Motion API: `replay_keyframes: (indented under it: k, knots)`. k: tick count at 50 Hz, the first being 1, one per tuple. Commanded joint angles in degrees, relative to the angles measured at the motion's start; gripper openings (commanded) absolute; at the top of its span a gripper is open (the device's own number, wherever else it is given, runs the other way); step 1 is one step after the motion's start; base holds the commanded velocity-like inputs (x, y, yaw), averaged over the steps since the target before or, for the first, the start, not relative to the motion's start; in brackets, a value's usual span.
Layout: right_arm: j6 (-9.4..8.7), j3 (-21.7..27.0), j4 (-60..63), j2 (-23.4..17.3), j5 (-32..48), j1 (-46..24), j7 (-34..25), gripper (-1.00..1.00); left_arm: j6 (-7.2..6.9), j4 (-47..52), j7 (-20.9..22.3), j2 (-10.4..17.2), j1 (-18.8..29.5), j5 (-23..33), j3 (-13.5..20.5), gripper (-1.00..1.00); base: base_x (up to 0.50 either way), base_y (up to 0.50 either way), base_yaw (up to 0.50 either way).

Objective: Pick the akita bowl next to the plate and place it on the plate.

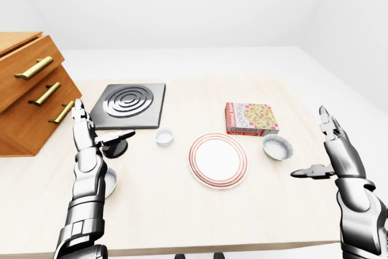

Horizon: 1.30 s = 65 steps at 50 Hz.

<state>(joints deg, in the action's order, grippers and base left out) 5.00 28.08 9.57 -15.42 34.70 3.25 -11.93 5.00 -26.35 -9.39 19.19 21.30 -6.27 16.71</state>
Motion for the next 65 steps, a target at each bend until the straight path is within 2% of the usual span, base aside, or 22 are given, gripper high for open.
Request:
replay_keyframes:
  k: [1,14,21,24,31,48,57,65]
  knots:
    - [0.00,-1.2,-2.5,0.7,2.8,1.1,2.0,1.00,0.00,-0.6,0.0,0.1,0.2,0.0,-0.1,1.00,0.00,0.00,0.00]
    - [0.00,-5.1,-11.4,-0.8,6.2,-1.5,8.4,1.00,0.00,-1.6,-0.1,0.1,0.4,0.2,-0.2,1.00,0.00,0.00,0.00]
    - [0.00,-8.3,-18.0,-2.0,8.2,-4.0,13.8,1.00,0.00,-2.1,-0.1,0.1,0.5,0.2,-0.3,1.00,0.00,0.00,0.00]
    - [0.00,-9.0,-18.4,-1.8,6.5,-4.9,14.9,1.00,0.00,-2.1,-0.1,0.2,0.5,0.2,-0.3,1.00,0.00,0.00,0.00]
    - [0.00,-11.5,-23.7,-3.1,12.3,-5.2,22.5,1.00,0.00,-1.5,-0.2,0.1,0.4,0.3,-0.3,1.00,0.00,0.00,0.00]
    - [0.00,-15.5,-31.8,-5.4,21.8,-7.3,33.3,1.00,0.00,-1.3,-0.2,0.0,0.3,0.4,-0.4,1.00,0.00,0.00,0.00]
    - [0.00,-17.6,-36.0,-7.3,28.6,-9.5,41.6,1.00,0.00,-2.4,-0.2,0.0,0.6,0.5,-0.5,1.00,0.00,0.00,0.00]
    - [0.00,-18.9,-39.0,-7.7,30.6,-10.9,41.9,1.00,0.00,-2.8,-0.2,0.0,0.7,0.5,-0.6,1.00,0.00,0.00,0.00]
